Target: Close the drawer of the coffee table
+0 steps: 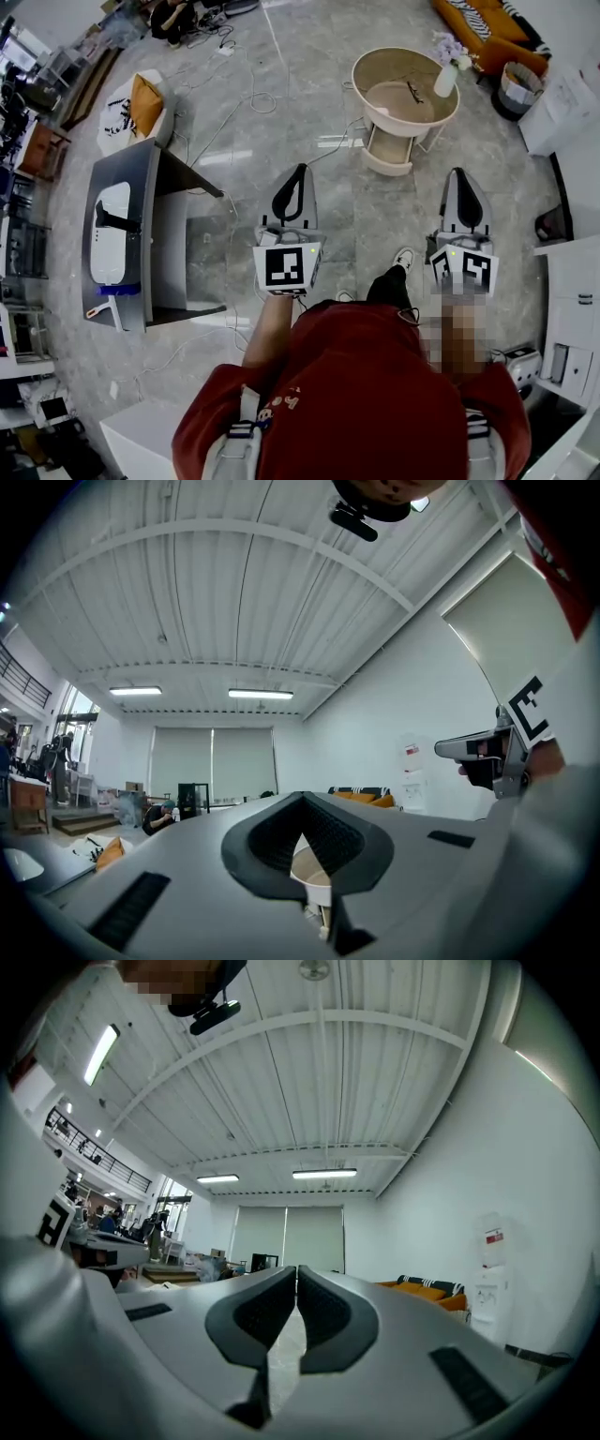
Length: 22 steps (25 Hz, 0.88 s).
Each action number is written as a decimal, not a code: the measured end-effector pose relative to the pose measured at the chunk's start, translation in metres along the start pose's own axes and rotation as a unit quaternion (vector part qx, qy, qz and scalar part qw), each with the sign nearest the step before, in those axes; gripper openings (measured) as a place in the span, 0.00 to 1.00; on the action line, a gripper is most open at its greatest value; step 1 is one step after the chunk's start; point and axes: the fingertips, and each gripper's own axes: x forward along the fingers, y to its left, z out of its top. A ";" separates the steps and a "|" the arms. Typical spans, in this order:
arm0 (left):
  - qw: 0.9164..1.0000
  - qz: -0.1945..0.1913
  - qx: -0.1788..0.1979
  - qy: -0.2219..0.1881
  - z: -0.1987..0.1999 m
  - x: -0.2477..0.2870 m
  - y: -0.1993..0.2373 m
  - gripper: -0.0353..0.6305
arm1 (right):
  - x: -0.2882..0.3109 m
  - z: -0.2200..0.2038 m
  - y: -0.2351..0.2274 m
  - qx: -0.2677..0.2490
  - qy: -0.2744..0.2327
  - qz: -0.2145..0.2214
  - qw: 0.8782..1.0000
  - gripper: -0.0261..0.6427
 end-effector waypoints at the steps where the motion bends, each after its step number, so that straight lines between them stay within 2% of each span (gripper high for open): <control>1: 1.000 -0.002 0.000 0.002 -0.002 0.000 0.001 0.07 | -0.001 0.000 0.000 0.007 -0.002 -0.004 1.000 0.07; 5: 1.000 -0.009 0.004 0.002 -0.003 0.003 0.003 0.07 | -0.002 -0.001 -0.002 0.007 0.000 -0.013 1.000 0.07; 7: 1.000 -0.012 0.001 0.019 -0.007 0.006 0.002 0.07 | -0.001 -0.003 -0.005 0.007 0.004 -0.017 1.000 0.07; 13: 0.999 -0.018 0.000 0.035 -0.014 0.029 0.005 0.07 | 0.020 -0.012 -0.015 0.012 0.013 -0.029 0.999 0.07; 17: 1.000 -0.017 0.001 0.001 -0.019 0.056 0.010 0.07 | 0.043 -0.024 -0.017 0.009 0.015 -0.029 0.999 0.07; 22: 0.999 -0.034 0.001 0.043 -0.032 0.098 0.012 0.07 | 0.079 -0.031 -0.026 0.003 0.015 -0.036 0.999 0.07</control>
